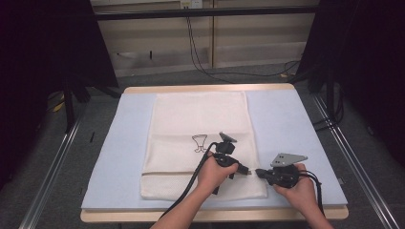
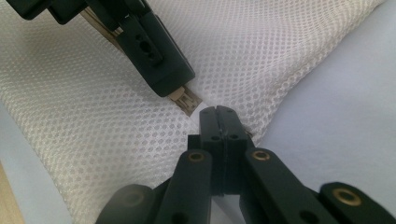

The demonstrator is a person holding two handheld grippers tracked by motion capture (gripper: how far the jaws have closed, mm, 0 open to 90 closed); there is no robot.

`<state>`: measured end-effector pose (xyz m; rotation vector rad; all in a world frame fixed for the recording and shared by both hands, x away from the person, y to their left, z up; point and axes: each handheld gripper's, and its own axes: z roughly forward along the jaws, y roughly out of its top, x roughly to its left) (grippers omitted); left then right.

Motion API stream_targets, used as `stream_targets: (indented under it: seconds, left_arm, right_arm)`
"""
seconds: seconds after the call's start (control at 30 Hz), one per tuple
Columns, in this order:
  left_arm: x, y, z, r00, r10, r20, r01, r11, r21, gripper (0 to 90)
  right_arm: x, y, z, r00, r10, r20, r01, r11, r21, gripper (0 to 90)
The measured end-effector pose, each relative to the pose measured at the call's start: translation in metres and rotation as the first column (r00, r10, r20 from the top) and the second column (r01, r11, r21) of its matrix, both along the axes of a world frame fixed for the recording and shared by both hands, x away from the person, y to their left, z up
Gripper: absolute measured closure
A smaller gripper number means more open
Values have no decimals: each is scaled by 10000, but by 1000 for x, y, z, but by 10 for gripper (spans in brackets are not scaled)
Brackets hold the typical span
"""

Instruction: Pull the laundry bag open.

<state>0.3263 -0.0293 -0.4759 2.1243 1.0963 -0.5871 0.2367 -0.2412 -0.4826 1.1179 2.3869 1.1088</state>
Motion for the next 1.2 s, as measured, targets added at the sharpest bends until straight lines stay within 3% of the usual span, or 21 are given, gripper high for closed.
stream_targets:
  seconds: [0.6,0.7,0.83,0.97,1.0,1.07,1.1,1.2]
  left_arm:
    - [2,6,5,9999,119,-121,-119,9999,-81,874]
    - [1,7,5,9991,324,-278,-327,9994,-103,874]
    - [3,10,5,9996,145,-243,-146,9999,-56,874]
    - [2,13,8,9984,394,-398,-401,9990,-179,874]
    - [3,16,9,9996,232,-172,-231,9997,47,874]
    - [3,18,10,9993,240,-284,-243,9996,-112,874]
    - [4,20,10,9997,224,-129,-223,9997,93,874]
    - [4,23,11,9996,229,-166,-229,9997,24,874]
  right_arm:
    - [1,2,1,10000,19,-55,-20,9998,-176,900]
    - [1,2,1,10000,-7,-41,7,9998,-191,900]
    - [1,2,2,10000,-6,-86,4,9997,-242,900]
    - [1,2,2,9999,-1,-128,-2,9997,-245,900]
    - [1,2,2,9999,-30,-130,27,9997,-228,900]
    - [2,2,2,9999,-53,-164,49,9997,-240,900]
    - [2,2,2,9999,-53,-164,49,9997,-240,900]
    - [2,2,2,9998,-63,-204,58,9997,-220,900]
